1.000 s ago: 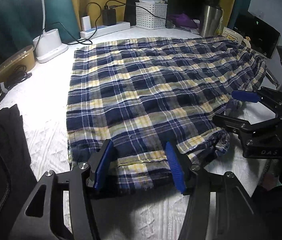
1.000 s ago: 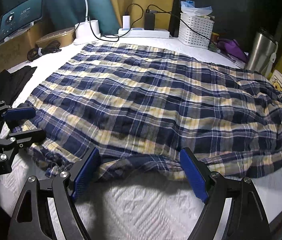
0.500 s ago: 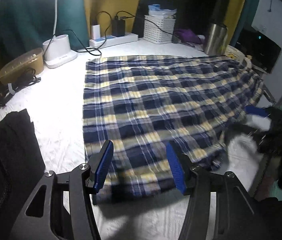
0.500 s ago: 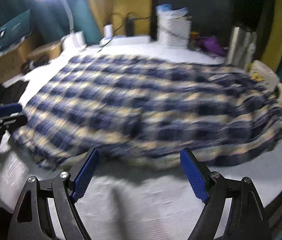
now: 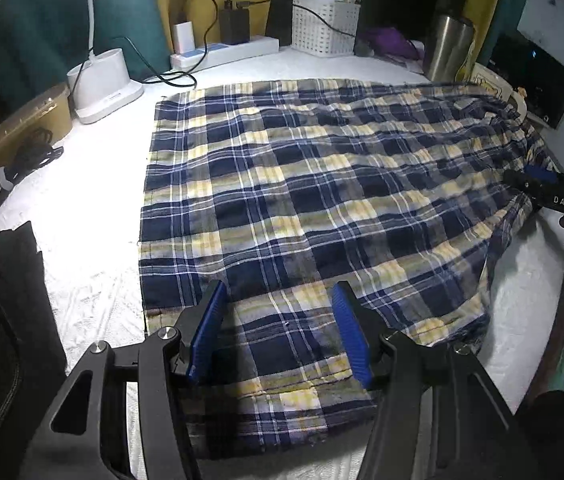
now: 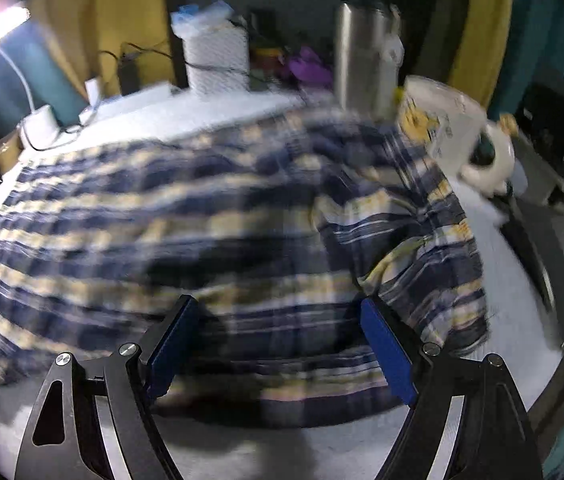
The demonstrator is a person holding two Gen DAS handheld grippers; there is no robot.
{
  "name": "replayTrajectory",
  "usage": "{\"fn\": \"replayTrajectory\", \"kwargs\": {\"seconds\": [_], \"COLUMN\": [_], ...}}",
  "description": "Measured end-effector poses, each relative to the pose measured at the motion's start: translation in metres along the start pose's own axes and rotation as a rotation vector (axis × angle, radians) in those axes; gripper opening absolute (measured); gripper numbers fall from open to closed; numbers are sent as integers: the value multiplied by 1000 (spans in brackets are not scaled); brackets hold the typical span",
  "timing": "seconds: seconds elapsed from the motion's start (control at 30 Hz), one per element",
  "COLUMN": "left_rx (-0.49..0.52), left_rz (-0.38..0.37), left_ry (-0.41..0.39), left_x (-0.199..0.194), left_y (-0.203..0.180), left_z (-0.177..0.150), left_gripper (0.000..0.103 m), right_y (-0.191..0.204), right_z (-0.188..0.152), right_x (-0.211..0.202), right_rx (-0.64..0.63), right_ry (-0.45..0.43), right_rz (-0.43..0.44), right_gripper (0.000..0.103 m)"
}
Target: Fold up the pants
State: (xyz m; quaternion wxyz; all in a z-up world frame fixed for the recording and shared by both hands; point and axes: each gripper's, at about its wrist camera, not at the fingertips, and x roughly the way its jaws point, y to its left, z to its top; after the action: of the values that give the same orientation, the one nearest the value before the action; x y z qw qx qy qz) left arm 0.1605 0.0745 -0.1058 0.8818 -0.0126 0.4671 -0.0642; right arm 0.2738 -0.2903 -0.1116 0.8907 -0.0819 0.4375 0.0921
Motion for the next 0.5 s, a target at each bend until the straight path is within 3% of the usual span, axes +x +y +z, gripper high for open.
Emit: {"fn": "replayTrajectory", "kwargs": {"seconds": [0.23,0.5], "left_rx": [4,4], "left_rz": [27,16], "left_ry": [18,-99], "left_x": [-3,-32], "left_y": [-2,-11], "left_z": [3,17], "left_gripper": [55,55], "right_y": [-11,-25], "right_z": [-12,-38], "right_x": [-20,-64], "right_rx": [31,117], "right_ry": [-27,-70], "right_rz": [20,52], "right_gripper": [84,91]}}
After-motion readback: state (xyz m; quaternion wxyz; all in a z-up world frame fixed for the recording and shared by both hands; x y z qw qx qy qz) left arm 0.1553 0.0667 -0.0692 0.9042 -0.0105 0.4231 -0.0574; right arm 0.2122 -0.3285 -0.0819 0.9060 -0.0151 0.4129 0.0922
